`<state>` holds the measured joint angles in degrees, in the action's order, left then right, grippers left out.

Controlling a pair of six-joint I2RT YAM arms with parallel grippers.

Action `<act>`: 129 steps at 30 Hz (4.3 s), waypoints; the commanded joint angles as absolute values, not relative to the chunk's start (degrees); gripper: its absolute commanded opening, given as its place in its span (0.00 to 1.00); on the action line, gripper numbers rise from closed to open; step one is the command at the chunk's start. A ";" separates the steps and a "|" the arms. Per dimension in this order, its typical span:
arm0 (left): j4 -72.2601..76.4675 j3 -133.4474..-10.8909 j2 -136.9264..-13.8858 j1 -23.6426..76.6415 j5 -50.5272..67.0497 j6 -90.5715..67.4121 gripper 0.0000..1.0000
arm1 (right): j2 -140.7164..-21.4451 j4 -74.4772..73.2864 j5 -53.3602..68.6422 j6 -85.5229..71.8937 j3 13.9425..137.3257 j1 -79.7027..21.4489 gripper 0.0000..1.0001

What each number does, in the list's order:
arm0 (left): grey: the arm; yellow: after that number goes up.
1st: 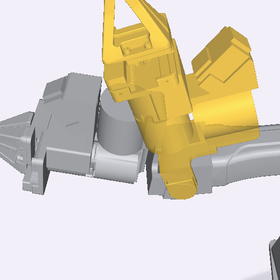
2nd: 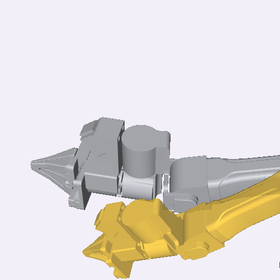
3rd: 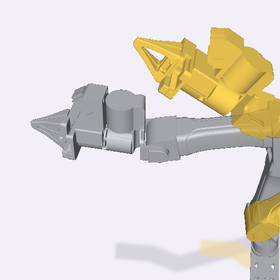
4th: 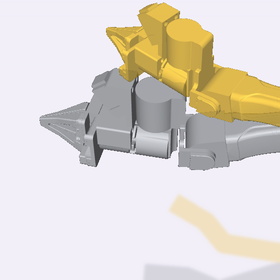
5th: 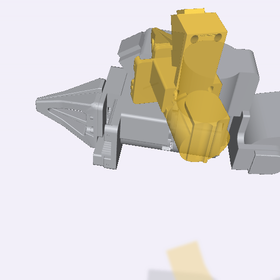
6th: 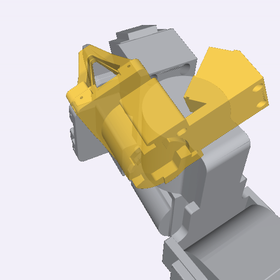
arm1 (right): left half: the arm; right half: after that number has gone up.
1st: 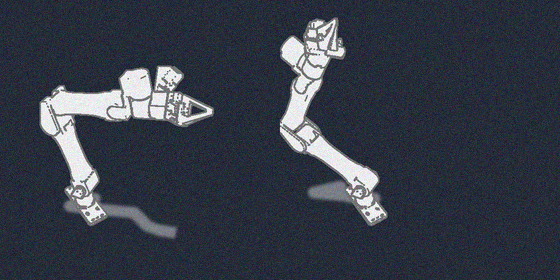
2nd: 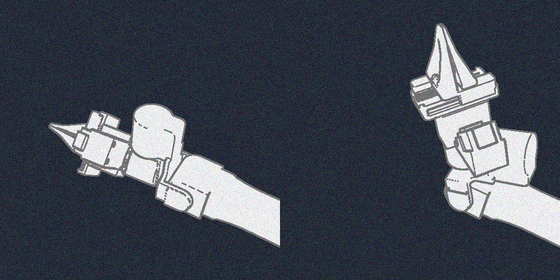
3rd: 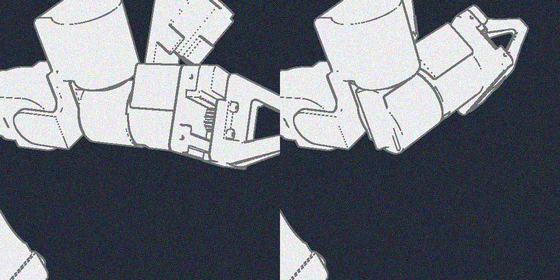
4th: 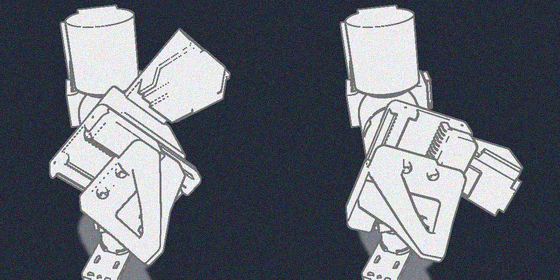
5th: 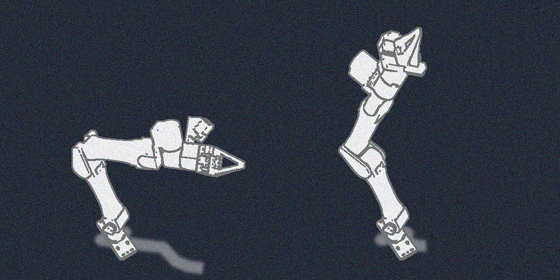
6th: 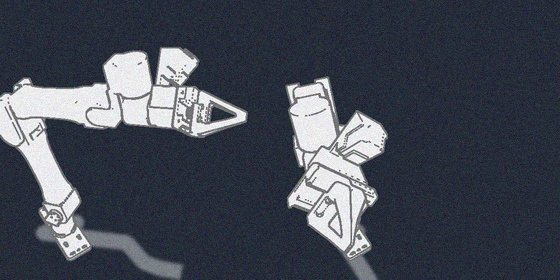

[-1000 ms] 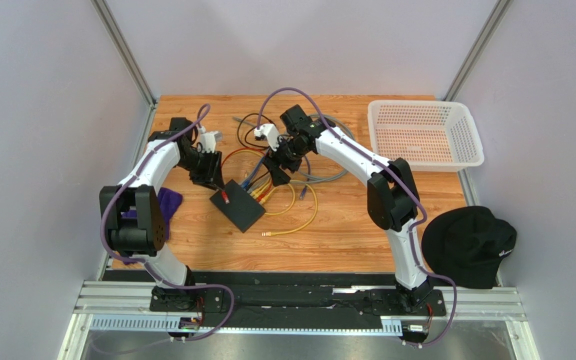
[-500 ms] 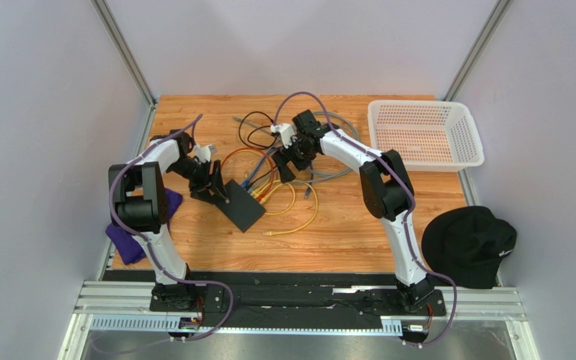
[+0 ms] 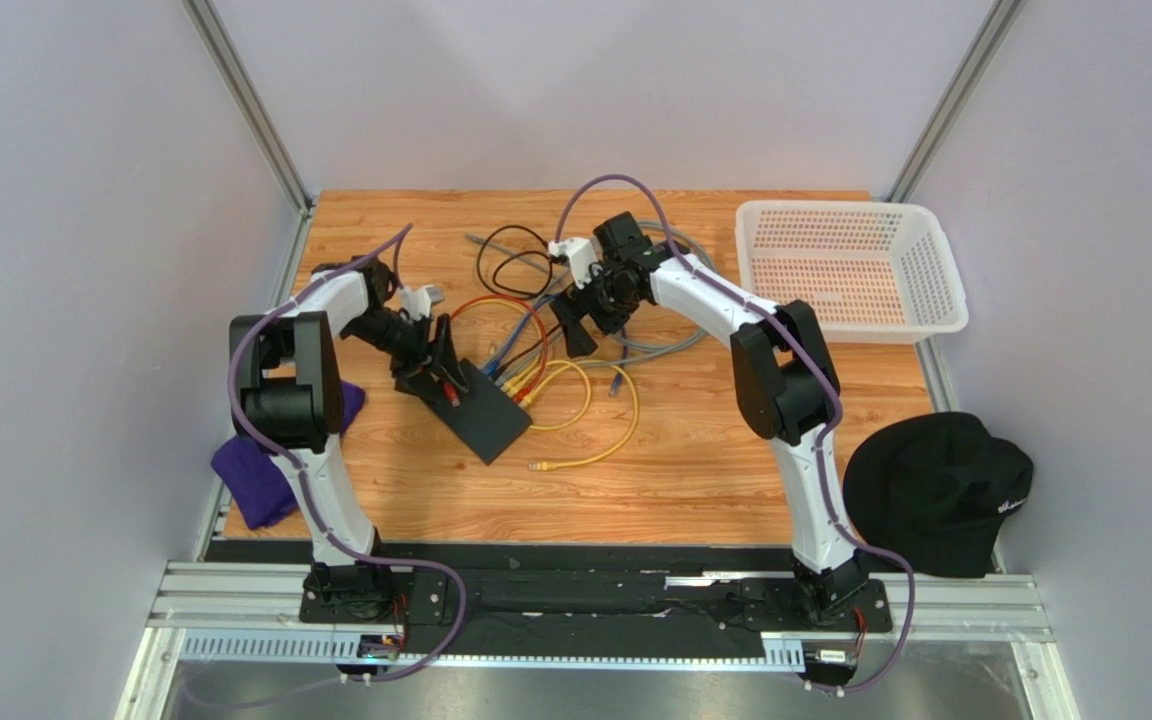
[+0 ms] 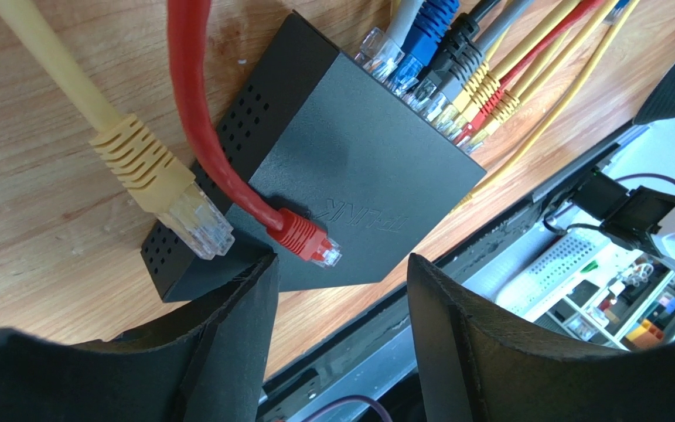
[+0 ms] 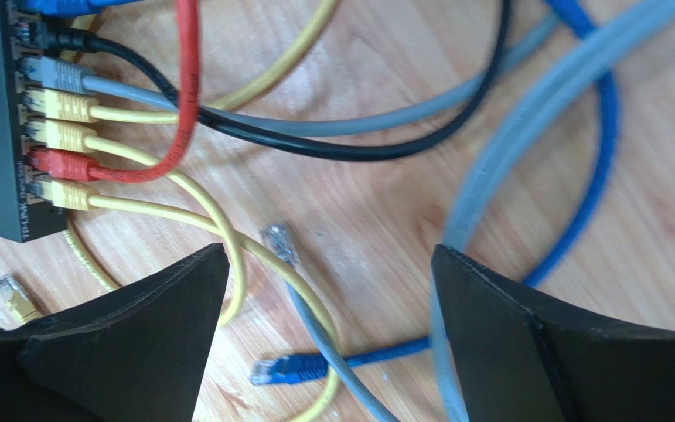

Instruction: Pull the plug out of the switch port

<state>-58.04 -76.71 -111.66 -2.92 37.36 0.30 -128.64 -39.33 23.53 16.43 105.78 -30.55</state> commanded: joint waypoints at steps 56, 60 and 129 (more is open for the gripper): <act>-56.42 -76.29 -107.04 0.35 23.20 0.26 0.68 | -126.82 -37.89 29.97 12.66 104.33 -34.98 0.87; -59.76 -81.37 -113.36 2.72 22.33 1.67 0.64 | -128.50 -38.32 29.09 14.41 102.92 -35.68 0.80; -55.29 -86.93 -109.18 1.24 22.68 -6.42 0.67 | -116.72 -40.52 21.71 25.75 83.77 -50.61 0.29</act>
